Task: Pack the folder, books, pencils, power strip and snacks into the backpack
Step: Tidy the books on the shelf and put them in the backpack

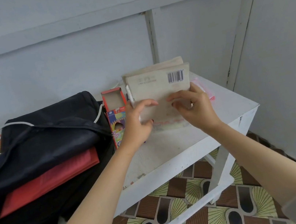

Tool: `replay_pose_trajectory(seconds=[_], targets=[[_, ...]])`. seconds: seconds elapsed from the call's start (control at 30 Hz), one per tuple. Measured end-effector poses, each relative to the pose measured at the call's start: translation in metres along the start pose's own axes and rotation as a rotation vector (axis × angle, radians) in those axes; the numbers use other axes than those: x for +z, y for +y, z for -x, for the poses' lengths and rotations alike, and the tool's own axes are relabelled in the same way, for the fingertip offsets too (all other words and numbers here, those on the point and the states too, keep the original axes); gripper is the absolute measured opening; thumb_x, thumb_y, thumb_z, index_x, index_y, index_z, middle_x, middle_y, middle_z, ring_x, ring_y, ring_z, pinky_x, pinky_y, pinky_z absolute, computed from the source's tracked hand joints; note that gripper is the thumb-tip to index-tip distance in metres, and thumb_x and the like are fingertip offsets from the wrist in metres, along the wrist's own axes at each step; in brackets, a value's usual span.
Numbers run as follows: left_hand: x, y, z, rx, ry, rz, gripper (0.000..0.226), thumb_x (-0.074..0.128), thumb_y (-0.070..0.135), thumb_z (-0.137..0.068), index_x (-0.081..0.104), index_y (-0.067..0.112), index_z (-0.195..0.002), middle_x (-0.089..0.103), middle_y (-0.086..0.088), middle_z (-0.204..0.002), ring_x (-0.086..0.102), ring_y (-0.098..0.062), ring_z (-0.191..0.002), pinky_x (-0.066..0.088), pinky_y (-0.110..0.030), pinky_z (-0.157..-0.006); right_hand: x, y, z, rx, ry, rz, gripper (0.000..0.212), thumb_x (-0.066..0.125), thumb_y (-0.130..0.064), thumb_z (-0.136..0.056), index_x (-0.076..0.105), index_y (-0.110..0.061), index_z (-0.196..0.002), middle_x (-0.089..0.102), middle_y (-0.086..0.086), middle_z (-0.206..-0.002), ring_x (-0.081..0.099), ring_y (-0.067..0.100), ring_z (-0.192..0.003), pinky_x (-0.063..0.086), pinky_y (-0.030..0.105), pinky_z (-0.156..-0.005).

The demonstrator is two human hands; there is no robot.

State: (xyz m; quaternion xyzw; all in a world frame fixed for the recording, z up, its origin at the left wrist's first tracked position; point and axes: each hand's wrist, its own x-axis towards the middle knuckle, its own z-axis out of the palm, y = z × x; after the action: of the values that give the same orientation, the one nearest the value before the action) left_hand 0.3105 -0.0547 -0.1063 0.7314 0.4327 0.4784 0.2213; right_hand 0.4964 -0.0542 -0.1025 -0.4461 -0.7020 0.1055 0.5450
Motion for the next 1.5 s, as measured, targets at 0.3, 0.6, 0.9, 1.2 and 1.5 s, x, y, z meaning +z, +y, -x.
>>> replay_pose_trajectory(seconds=[0.3, 0.6, 0.9, 1.2, 1.5], targets=[[0.001, 0.006, -0.013, -0.103, -0.094, 0.110, 0.041, 0.053, -0.018, -0.076, 0.070, 0.019, -0.078, 0.066, 0.013, -0.086, 0.058, 0.014, -0.073, 0.039, -0.008, -0.071, 0.011, 0.024, 0.023, 0.009, -0.063, 0.063, 0.035, 0.058, 0.018, -0.070, 0.074, -0.011, -0.081, 0.056, 0.003, -0.101, 0.048, 0.008, -0.099, 0.038, 0.005, -0.085], [0.010, -0.012, -0.008, -0.196, -0.244, 0.106, 0.040, 0.054, -0.017, -0.078, 0.071, 0.017, -0.091, 0.070, 0.000, -0.095, 0.058, 0.014, -0.085, 0.039, -0.003, -0.083, 0.008, 0.029, 0.027, 0.088, -0.193, 0.094, 0.049, 0.050, 0.016, -0.074, 0.070, -0.018, -0.102, 0.061, 0.010, -0.109, 0.052, 0.018, -0.097, 0.036, 0.005, -0.086], [-0.027, -0.002, -0.005, -0.400, -0.211, 0.469, 0.044, 0.050, -0.023, -0.077, 0.068, 0.017, -0.083, 0.064, 0.007, -0.095, 0.060, -0.015, -0.092, 0.053, -0.021, -0.068, -0.003, -0.022, 0.021, 0.393, -0.182, -0.572, 0.036, 0.055, 0.015, -0.083, 0.064, -0.012, -0.106, 0.060, 0.000, -0.114, 0.062, 0.014, -0.092, 0.056, 0.030, -0.072], [-0.083, 0.009, 0.000, -0.518, -0.011, 0.832, 0.043, 0.044, -0.018, -0.082, 0.059, 0.021, -0.094, 0.067, 0.000, -0.098, 0.067, -0.015, -0.088, 0.055, -0.024, -0.062, 0.067, -0.084, 0.019, 0.153, 0.016, -0.733, 0.055, 0.058, -0.008, -0.089, 0.040, -0.034, -0.135, 0.036, -0.003, -0.144, 0.049, 0.025, -0.123, 0.054, 0.051, -0.081], [-0.151, -0.011, 0.026, -0.481, -0.206, 0.641, 0.042, 0.048, -0.008, -0.088, 0.057, 0.024, -0.113, 0.067, -0.001, -0.099, 0.066, -0.014, -0.086, 0.053, -0.023, -0.064, 0.126, -0.117, 0.010, 0.479, 0.061, -0.634, 0.063, 0.039, 0.008, -0.084, 0.052, -0.043, -0.118, 0.052, -0.013, -0.124, 0.057, 0.022, -0.101, 0.054, 0.049, -0.082]])
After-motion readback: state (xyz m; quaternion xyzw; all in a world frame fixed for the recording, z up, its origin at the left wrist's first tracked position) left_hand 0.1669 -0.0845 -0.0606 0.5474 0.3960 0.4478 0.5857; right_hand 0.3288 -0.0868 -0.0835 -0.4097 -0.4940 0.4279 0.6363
